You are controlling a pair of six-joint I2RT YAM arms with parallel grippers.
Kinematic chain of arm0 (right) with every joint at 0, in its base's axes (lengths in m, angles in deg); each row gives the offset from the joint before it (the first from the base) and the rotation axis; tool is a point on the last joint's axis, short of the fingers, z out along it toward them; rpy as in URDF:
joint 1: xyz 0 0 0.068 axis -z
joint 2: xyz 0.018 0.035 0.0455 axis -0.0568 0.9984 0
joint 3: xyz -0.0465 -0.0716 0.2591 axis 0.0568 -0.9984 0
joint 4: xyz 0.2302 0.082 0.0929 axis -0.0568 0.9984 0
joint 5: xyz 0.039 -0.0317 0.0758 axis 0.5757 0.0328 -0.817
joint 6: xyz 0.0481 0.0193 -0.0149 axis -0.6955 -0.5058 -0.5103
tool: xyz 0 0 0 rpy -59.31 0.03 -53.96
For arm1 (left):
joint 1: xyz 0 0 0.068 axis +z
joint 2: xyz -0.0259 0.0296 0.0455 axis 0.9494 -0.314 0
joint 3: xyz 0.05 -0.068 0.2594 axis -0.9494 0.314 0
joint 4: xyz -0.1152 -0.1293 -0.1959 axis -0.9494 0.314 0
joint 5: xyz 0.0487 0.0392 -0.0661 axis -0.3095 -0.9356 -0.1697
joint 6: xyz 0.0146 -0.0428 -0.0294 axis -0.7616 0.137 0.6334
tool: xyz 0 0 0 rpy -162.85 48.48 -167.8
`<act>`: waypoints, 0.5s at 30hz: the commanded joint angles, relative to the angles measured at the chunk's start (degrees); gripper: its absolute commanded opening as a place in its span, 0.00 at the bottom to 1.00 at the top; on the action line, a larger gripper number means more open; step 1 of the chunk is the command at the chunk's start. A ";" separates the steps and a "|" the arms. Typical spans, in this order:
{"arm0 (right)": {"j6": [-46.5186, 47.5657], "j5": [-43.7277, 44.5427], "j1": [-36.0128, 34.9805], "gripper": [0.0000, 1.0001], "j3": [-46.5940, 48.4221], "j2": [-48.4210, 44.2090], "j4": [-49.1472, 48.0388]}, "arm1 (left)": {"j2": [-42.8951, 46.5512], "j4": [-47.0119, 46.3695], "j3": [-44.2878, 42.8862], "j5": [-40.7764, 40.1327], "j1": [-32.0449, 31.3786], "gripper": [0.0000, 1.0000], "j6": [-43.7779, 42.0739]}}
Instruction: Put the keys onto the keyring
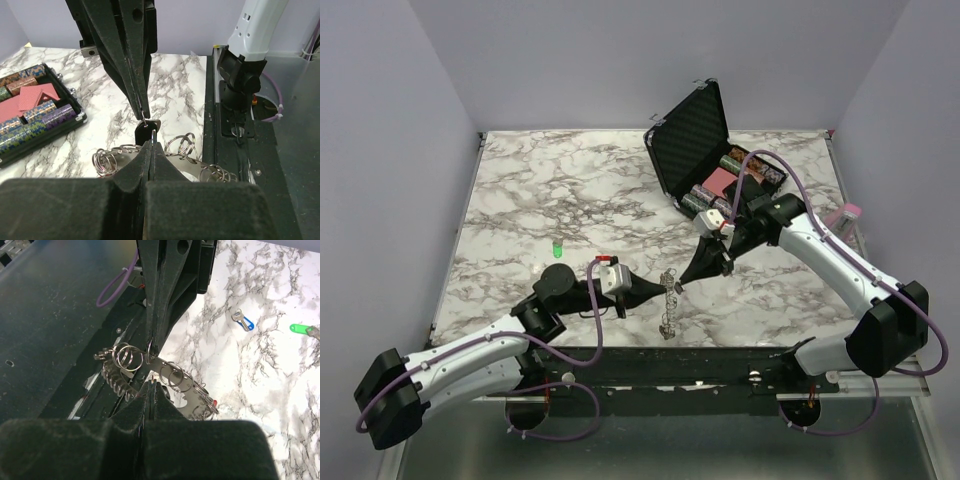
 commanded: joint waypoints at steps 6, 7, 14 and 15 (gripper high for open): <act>-1.13 -0.72 -0.34 0.00 -0.59 -0.11 -1.29 | -0.94 -7.50 0.75 -3.35 0.24 0.00 5.06; -1.22 -1.07 -0.34 0.00 -0.59 -0.03 -1.21 | -0.94 -7.59 0.84 -3.79 0.24 0.00 4.97; -2.45 -2.30 -0.34 0.01 -0.41 0.24 -1.38 | -1.99 -8.38 0.84 -3.88 0.15 0.00 4.88; -2.53 -2.39 -0.34 0.00 -0.33 0.15 -1.47 | -2.17 -8.73 0.84 -3.88 0.24 0.00 4.88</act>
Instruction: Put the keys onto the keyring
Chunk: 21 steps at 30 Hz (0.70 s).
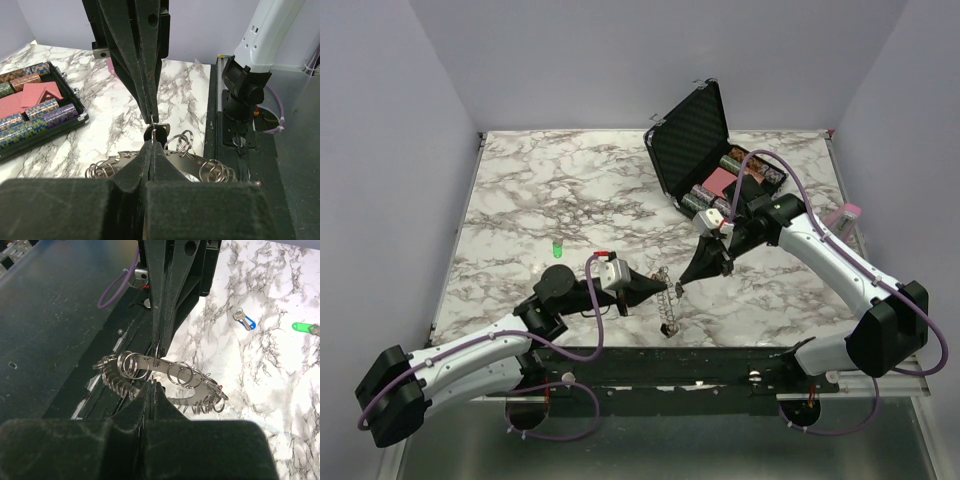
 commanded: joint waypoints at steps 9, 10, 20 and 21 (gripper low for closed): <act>-3.57 -2.24 -0.43 0.00 -0.74 0.24 -3.18 | -1.54 -5.53 -0.12 -1.04 0.24 0.00 1.45; -4.01 -2.15 -0.60 0.00 -0.83 0.33 -3.53 | -1.63 -5.53 -0.04 -1.04 0.24 0.00 1.45; -5.07 -2.15 -0.61 0.00 -1.01 0.24 -4.33 | -1.89 -5.88 -0.04 -0.95 0.24 0.00 1.71; -5.07 -2.32 -0.69 0.01 -1.09 0.24 -4.41 | -1.89 -5.88 -0.04 -0.95 0.24 0.00 1.72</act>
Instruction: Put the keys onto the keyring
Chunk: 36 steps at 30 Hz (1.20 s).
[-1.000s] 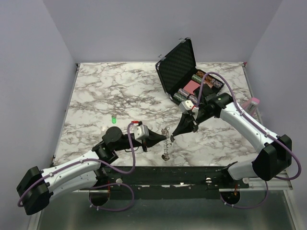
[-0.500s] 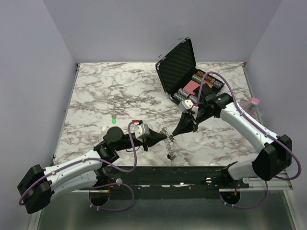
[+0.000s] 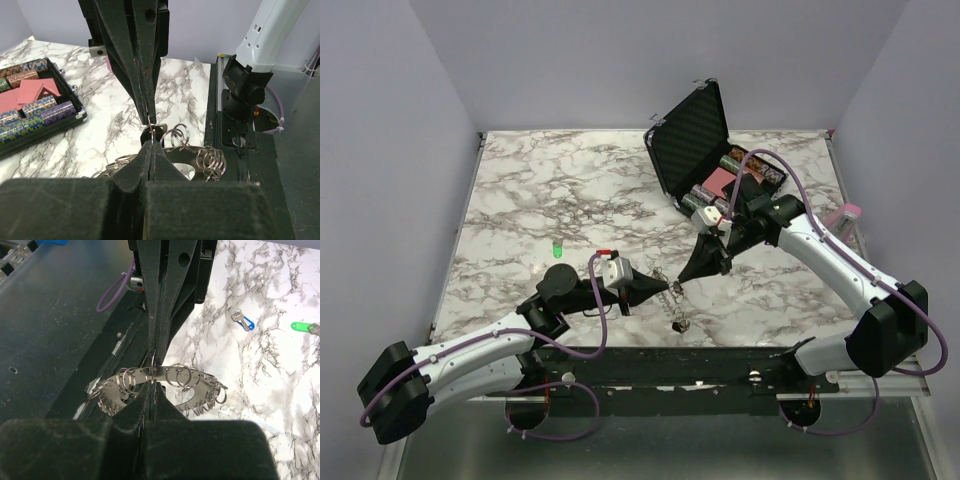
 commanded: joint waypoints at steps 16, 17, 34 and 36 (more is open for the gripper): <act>-0.81 -2.70 -1.18 0.00 -0.72 0.24 -0.66 | -0.23 -4.22 -0.15 -1.41 0.24 0.00 0.84; -0.72 -2.87 -1.18 0.00 -0.72 0.33 -0.65 | -0.32 -4.22 -0.15 -1.41 0.24 0.00 0.75; -1.68 -1.82 -1.09 0.00 0.07 0.15 -0.39 | 4.69 0.35 1.70 -2.99 0.24 0.00 -1.62; -1.86 -2.17 -1.18 0.00 -0.20 0.24 -0.92 | 4.43 0.00 1.70 -2.73 0.24 0.00 -1.53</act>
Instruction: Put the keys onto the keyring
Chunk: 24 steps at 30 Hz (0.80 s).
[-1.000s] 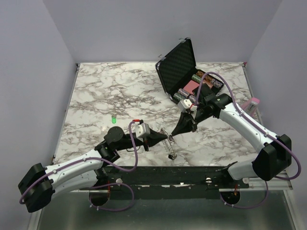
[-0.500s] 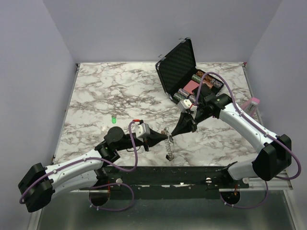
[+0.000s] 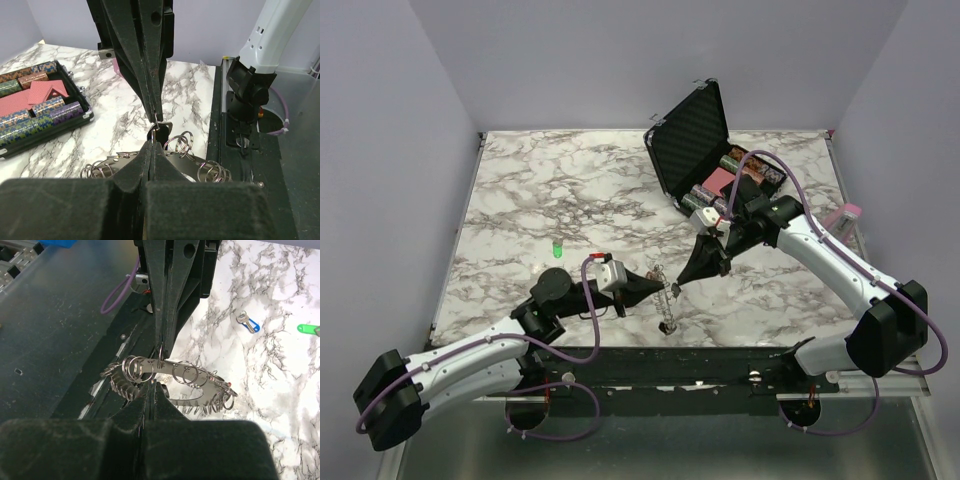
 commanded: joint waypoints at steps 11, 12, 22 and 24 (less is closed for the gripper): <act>-2.46 -1.74 -0.46 0.00 -0.62 0.33 -2.19 | -3.04 -6.16 -0.51 0.69 0.24 0.00 0.88; -2.63 -1.65 -0.46 0.00 -0.70 0.33 -2.28 | -3.31 -6.34 -0.69 0.69 0.24 0.00 0.97; -3.42 -0.68 -0.46 0.00 -0.88 0.24 -3.34 | -3.05 -5.73 -0.86 1.48 0.24 0.00 1.14; -3.43 -0.42 -0.46 0.01 -0.79 0.24 -3.34 | -2.87 -5.29 -0.78 1.66 0.24 0.00 0.97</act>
